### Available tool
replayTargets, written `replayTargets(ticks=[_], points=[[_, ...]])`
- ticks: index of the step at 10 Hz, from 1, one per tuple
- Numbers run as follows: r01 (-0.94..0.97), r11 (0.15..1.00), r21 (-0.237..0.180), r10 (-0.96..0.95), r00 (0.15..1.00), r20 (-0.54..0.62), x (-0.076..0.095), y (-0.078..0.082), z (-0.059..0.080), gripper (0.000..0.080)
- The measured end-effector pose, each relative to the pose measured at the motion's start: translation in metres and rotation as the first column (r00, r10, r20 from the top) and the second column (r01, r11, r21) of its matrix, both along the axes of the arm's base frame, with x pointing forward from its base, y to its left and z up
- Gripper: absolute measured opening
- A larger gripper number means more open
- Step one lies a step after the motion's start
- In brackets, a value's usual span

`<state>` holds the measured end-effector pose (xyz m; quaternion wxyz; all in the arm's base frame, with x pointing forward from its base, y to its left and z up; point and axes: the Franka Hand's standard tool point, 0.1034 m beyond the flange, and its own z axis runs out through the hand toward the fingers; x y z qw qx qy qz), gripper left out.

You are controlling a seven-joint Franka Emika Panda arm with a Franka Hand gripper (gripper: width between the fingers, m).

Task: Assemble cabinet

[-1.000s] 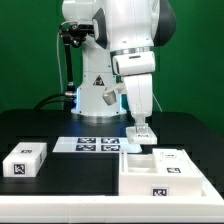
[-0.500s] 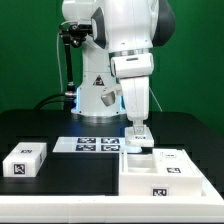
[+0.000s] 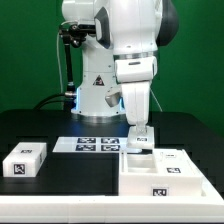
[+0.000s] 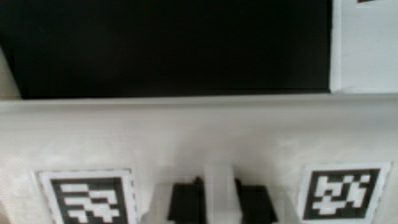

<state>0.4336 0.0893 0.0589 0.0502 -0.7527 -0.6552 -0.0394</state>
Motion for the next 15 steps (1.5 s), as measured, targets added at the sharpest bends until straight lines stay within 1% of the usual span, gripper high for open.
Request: replayTargets(ticks=[2, 4, 7, 10, 13, 15], points=[[-0.049, 0.999, 0.001, 0.049, 0.999, 0.009, 0.003, -0.011, -0.001, 0.0064], [-0.066, 0.998, 0.002, 0.066, 0.998, 0.013, 0.005, -0.017, -0.001, 0.0064], [-0.068, 0.998, 0.006, 0.068, 0.998, 0.017, 0.01, -0.017, -0.001, 0.0064], [-0.078, 0.997, 0.018, 0.078, 0.997, 0.022, 0.017, -0.01, -0.003, 0.0064], [-0.075, 0.997, 0.018, 0.074, 0.997, 0.02, 0.016, -0.011, -0.004, 0.0064], [-0.078, 0.997, 0.017, 0.078, 0.997, 0.027, 0.02, -0.015, -0.002, 0.0064]])
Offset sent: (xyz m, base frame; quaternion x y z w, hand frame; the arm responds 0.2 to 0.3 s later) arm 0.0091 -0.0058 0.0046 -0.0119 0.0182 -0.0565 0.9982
